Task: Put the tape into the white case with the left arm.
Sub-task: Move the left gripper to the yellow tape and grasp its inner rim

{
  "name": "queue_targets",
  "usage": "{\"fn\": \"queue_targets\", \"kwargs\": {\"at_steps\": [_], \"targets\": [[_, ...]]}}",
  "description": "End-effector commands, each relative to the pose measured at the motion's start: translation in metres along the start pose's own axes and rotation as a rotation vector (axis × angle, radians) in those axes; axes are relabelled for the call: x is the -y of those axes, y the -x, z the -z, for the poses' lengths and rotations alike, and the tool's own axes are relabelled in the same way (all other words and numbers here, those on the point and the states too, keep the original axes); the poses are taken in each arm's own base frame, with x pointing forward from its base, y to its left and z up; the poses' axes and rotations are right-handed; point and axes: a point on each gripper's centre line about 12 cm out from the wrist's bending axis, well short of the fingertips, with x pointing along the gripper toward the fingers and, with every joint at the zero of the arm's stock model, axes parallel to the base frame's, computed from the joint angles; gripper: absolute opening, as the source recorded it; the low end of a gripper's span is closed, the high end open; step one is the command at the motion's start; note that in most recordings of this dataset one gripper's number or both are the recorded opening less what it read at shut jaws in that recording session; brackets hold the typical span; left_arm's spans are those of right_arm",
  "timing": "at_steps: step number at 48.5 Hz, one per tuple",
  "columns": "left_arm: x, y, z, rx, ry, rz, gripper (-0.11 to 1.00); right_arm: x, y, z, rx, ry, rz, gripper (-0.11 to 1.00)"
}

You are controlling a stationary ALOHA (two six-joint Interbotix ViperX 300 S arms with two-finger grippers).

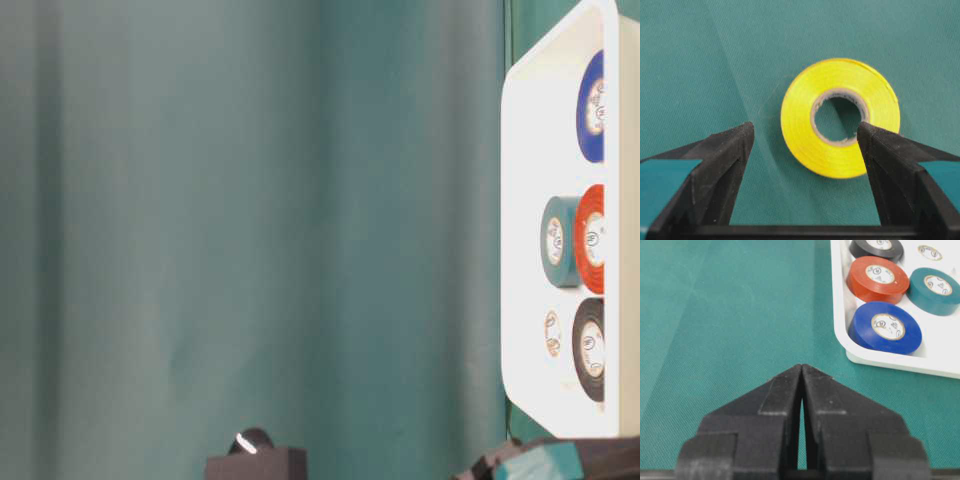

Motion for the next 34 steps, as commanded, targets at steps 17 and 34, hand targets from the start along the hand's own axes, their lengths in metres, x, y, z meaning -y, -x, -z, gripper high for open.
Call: {"fn": "queue_targets", "kwargs": {"at_steps": [17, 34], "targets": [[-0.018, -0.024, -0.002, -0.02, 0.021, -0.03, 0.82, 0.001, -0.001, -0.004, 0.012, -0.001, 0.003, -0.09], [-0.018, -0.042, 0.004, -0.057, 0.026, -0.027, 0.82, 0.001, -0.001, -0.005, 0.015, -0.001, 0.003, -0.09]]}}
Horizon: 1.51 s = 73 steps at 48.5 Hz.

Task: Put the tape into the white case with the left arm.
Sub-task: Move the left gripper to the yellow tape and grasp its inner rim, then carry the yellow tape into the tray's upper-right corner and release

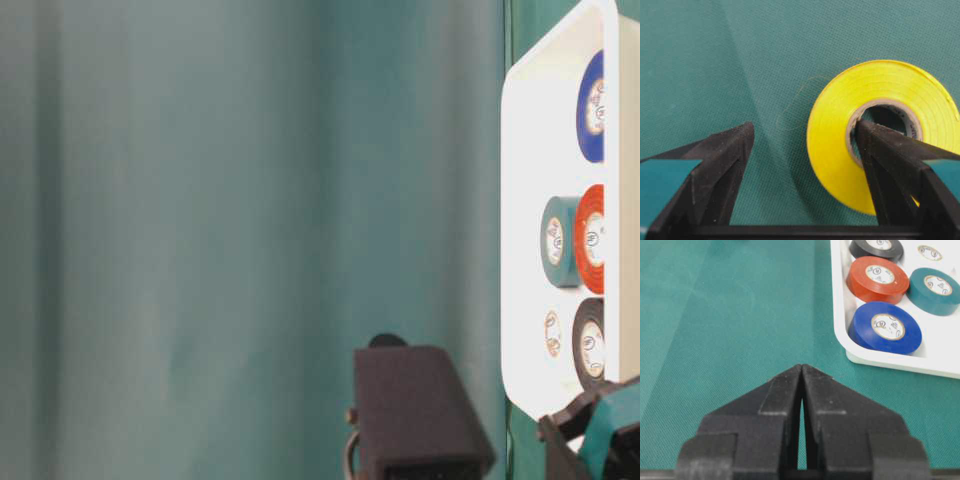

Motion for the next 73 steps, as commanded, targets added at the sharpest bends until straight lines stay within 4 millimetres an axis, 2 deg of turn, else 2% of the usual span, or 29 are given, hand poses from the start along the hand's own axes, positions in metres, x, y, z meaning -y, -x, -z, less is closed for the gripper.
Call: {"fn": "queue_targets", "kwargs": {"at_steps": [1, 8, 13, 17, 21, 23, 31, 51, 56, 65, 73], "targets": [[-0.002, 0.001, -0.01, 0.029, -0.002, -0.005, 0.82, 0.0, -0.001, -0.005, 0.014, 0.0, 0.002, -0.09], [-0.002, -0.001, -0.008, 0.021, -0.002, -0.004, 0.82, 0.0, -0.001, -0.004, 0.014, 0.0, 0.001, -0.09], [-0.001, -0.001, -0.008, 0.021, -0.003, -0.003, 0.75, 0.0, -0.001, -0.004, 0.014, 0.001, 0.001, -0.09], [-0.002, 0.0, -0.009, 0.026, -0.003, -0.004, 0.57, 0.0, -0.001, -0.004, 0.014, -0.002, 0.001, -0.09], [-0.002, 0.001, -0.009, 0.026, -0.005, -0.004, 0.32, 0.0, -0.001, -0.004, 0.014, 0.0, 0.001, -0.09], [-0.002, 0.001, -0.009, 0.026, -0.005, -0.004, 0.27, 0.0, -0.001, -0.004, 0.014, -0.002, 0.001, -0.09], [-0.002, 0.003, -0.011, 0.032, -0.003, -0.005, 0.27, 0.0, -0.001, -0.004, 0.014, 0.0, 0.0, -0.09], [-0.009, 0.041, -0.052, 0.09, 0.003, -0.013, 0.27, 0.0, -0.001, -0.004, 0.014, 0.0, 0.0, -0.09], [-0.019, 0.051, -0.059, 0.09, 0.019, -0.028, 0.27, 0.0, -0.001, -0.004, 0.012, 0.0, 0.001, -0.09], [-0.036, 0.054, -0.062, 0.086, 0.036, -0.056, 0.27, 0.0, -0.001, -0.004, 0.014, 0.0, 0.0, -0.09], [-0.069, 0.056, -0.064, 0.095, 0.03, -0.115, 0.27, 0.0, -0.001, -0.004, 0.014, -0.002, 0.0, -0.09]]}}
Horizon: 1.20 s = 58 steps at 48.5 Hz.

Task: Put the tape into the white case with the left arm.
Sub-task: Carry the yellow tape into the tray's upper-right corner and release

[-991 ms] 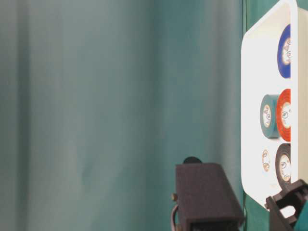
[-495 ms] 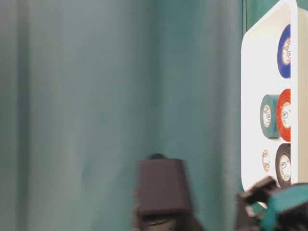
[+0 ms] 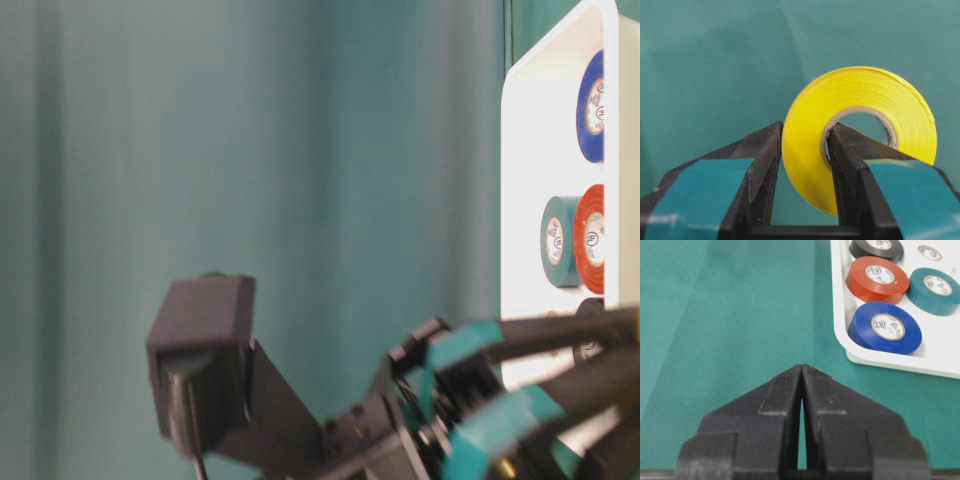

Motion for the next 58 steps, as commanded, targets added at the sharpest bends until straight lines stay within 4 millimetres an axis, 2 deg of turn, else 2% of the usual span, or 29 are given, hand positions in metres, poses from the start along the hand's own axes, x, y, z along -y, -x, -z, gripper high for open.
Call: {"fn": "queue_targets", "kwargs": {"at_steps": [1, 18, 35, 49, 58], "targets": [[-0.026, 0.01, -0.018, 0.061, 0.009, -0.051, 0.27, 0.001, -0.001, -0.004, 0.014, -0.001, 0.003, -0.09], [-0.122, 0.002, -0.024, 0.07, 0.03, -0.21, 0.27, 0.001, -0.001, -0.004, 0.014, -0.001, 0.003, -0.09], [-0.199, -0.011, -0.02, 0.073, 0.095, -0.324, 0.27, 0.001, -0.001, -0.004, 0.014, -0.001, 0.003, -0.09], [-0.232, -0.015, -0.016, 0.083, 0.131, -0.373, 0.27, 0.001, -0.001, -0.004, 0.015, -0.001, 0.003, -0.09], [-0.237, -0.014, -0.013, 0.1, 0.142, -0.391, 0.27, 0.001, -0.001, -0.004, 0.014, -0.001, 0.003, -0.09]]}}
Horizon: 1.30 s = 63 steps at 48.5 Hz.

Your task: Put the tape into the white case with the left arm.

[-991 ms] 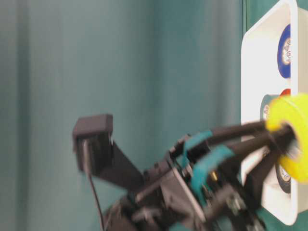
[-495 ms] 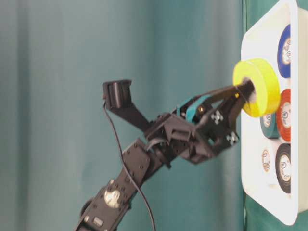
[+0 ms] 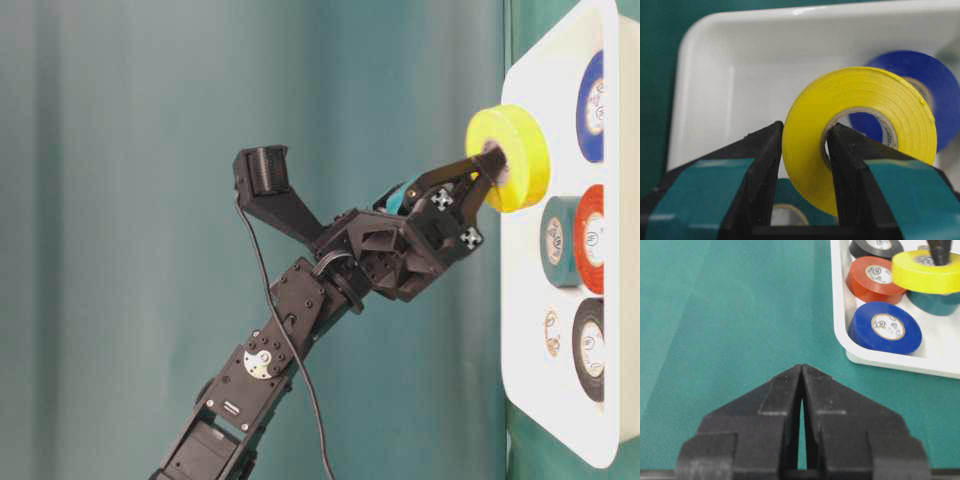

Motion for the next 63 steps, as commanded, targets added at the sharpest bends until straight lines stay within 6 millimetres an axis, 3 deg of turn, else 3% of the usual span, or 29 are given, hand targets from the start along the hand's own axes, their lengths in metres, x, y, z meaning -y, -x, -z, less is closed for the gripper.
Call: {"fn": "queue_targets", "kwargs": {"at_steps": [1, 19, 29, 33, 43, 63], "targets": [[-0.01, 0.009, -0.017, 0.056, 0.008, -0.026, 0.27, 0.0, -0.001, -0.005, 0.015, 0.0, 0.0, -0.09], [-0.004, 0.009, -0.01, 0.034, 0.012, -0.014, 0.28, 0.0, -0.001, -0.005, 0.017, 0.0, 0.002, -0.09], [0.0, 0.016, -0.01, 0.038, 0.007, -0.008, 0.84, 0.0, -0.001, -0.005, 0.017, 0.0, 0.002, -0.09], [0.003, 0.022, -0.011, 0.043, 0.002, -0.004, 0.98, 0.0, -0.001, -0.004, 0.015, 0.0, 0.001, -0.09], [0.015, 0.043, -0.016, 0.069, -0.005, 0.011, 0.98, 0.0, -0.001, -0.005, 0.017, 0.0, 0.002, -0.09], [0.074, 0.111, -0.013, 0.226, 0.049, 0.086, 0.98, 0.0, -0.001, -0.004, 0.015, 0.0, 0.001, -0.09]]}}
